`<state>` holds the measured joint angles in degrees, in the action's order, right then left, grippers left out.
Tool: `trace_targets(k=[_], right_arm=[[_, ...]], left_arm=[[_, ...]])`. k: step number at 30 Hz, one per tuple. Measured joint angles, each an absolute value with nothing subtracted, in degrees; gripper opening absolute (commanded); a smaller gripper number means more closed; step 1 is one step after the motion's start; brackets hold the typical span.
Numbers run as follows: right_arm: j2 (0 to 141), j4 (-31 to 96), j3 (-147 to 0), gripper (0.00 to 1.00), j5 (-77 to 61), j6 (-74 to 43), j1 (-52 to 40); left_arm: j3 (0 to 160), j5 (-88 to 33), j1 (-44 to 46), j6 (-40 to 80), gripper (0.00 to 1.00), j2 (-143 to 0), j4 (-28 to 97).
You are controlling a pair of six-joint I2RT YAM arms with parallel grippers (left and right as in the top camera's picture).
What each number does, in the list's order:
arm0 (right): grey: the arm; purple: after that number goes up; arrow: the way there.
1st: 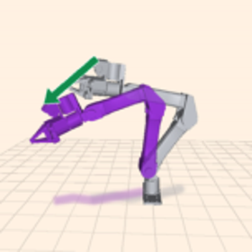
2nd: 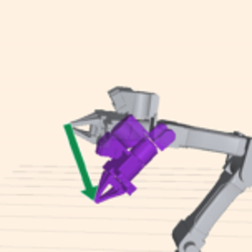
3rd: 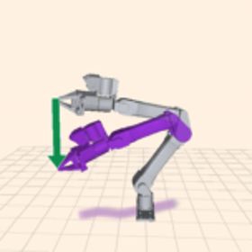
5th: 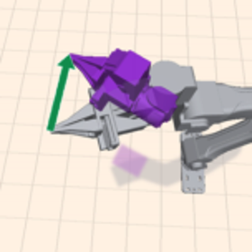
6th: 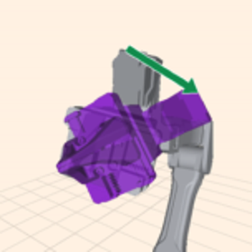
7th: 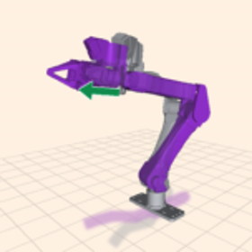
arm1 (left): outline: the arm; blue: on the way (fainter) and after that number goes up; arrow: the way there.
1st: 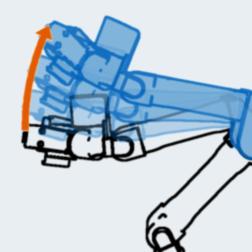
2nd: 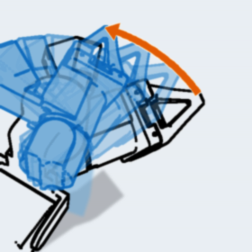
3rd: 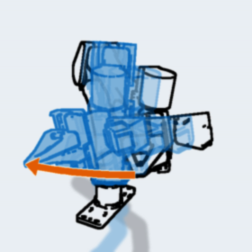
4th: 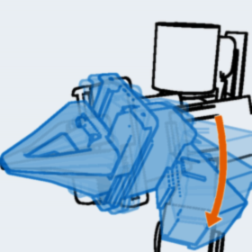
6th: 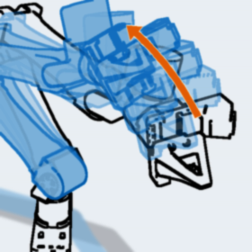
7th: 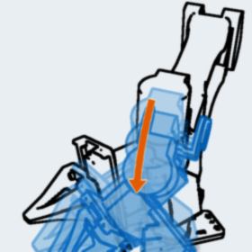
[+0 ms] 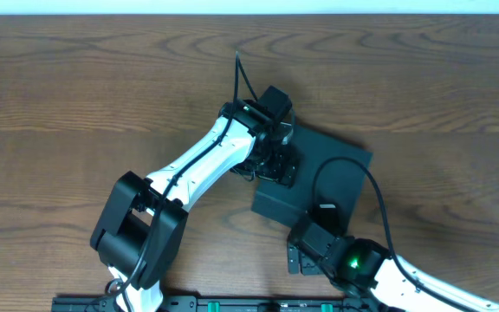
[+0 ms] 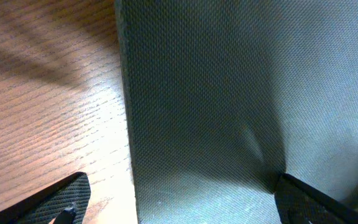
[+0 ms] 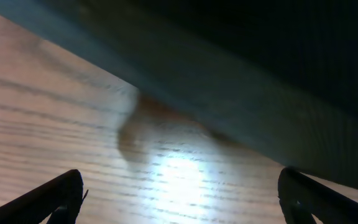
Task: Pack container
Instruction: 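Push the lid's front edge closed with the right gripper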
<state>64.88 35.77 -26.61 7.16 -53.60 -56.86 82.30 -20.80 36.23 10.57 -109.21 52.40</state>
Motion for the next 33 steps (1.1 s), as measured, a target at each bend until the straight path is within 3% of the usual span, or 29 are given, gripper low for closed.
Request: trace_targets(k=[33], right_arm=[[64.9, 32.5, -25.4, 0.99, 14.0, -53.4, -56.2]], left_arm=[[82.3, -20.8, 36.2, 11.7, 0.95, -109.2, 52.3]])
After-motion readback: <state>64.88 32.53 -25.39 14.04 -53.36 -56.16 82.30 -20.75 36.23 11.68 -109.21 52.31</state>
